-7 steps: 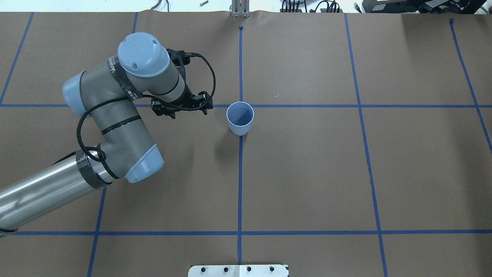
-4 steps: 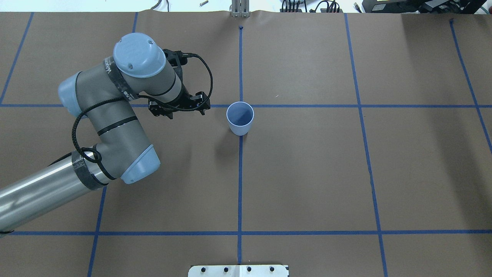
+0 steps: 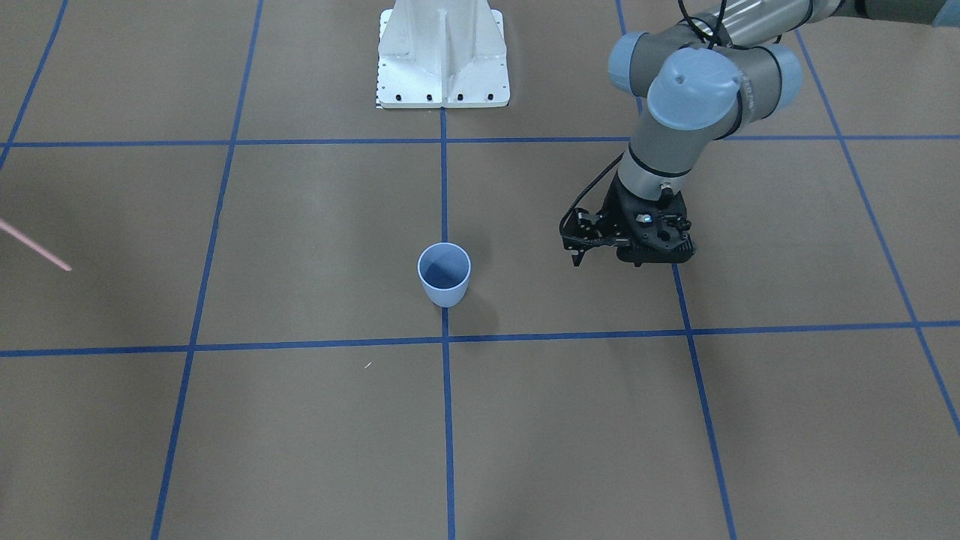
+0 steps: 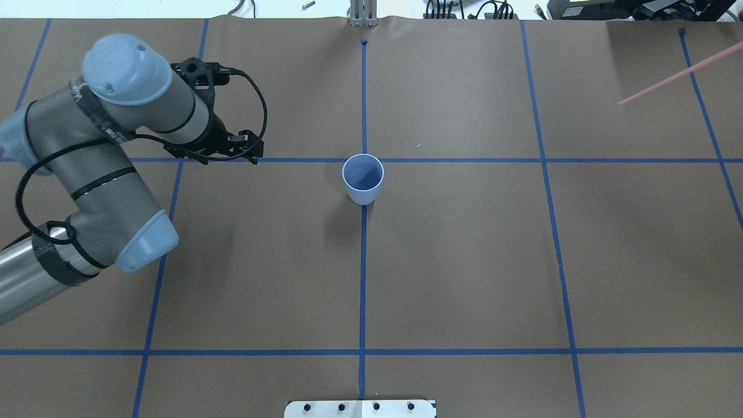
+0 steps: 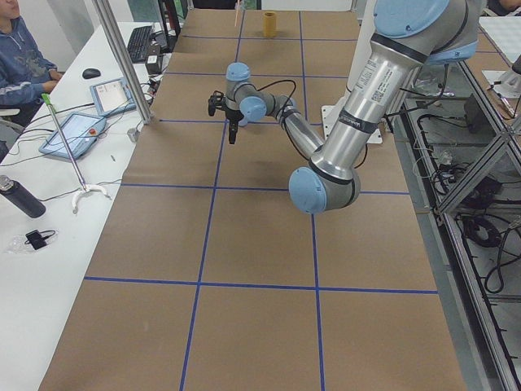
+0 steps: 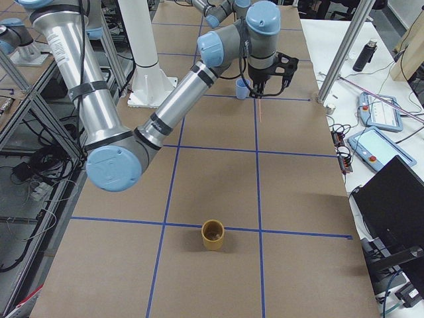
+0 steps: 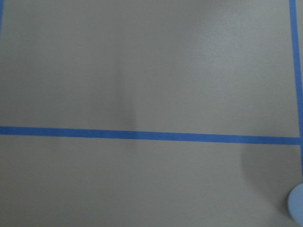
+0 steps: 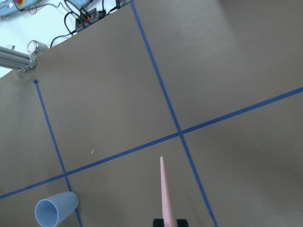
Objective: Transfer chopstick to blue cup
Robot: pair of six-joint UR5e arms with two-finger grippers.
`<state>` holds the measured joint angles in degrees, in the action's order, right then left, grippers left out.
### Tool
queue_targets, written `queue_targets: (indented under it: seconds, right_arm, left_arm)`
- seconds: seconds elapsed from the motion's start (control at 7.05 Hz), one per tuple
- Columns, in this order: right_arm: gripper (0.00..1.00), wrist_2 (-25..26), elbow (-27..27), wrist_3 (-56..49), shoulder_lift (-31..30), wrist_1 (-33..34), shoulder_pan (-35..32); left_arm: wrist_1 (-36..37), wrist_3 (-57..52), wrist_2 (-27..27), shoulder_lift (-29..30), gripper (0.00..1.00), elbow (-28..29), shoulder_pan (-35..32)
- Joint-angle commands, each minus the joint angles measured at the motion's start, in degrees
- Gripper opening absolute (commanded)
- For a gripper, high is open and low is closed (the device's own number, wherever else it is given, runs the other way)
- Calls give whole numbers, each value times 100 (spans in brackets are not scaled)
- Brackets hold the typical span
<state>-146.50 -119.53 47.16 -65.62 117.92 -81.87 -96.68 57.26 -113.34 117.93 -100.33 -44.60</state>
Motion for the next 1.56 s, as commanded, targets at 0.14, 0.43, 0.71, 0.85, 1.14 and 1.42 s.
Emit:
queue_targets:
  seconds: [0.14,0.43,0.71,0.85,1.14,1.42]
  right_arm:
    - [0,649,935,2355,1426,-1318,1742]
    - [0,667,1684,2927,2470,-1377,2216]
    - [0,939,2177,3430,3071,-1561,2666]
    - [0,966,2536,3475,3273,-1727,2772]
    - [0,1107,2532,3449,3135,-1720,2905]
    - [0,1298,2504,3414,2994,-1720,3115]
  left_arm:
    - [-52,-652,-293,-612,97,-189,-364]
    - [-52,-734,-347,-622,97,-163,-523]
    - [-52,-734,-347,-622,97,-154,-541]
    - [-52,-708,-356,-630,97,-197,-541]
    - [-52,-672,-496,-622,97,-198,-541]
    - [-52,-655,-497,-622,97,-145,-541]
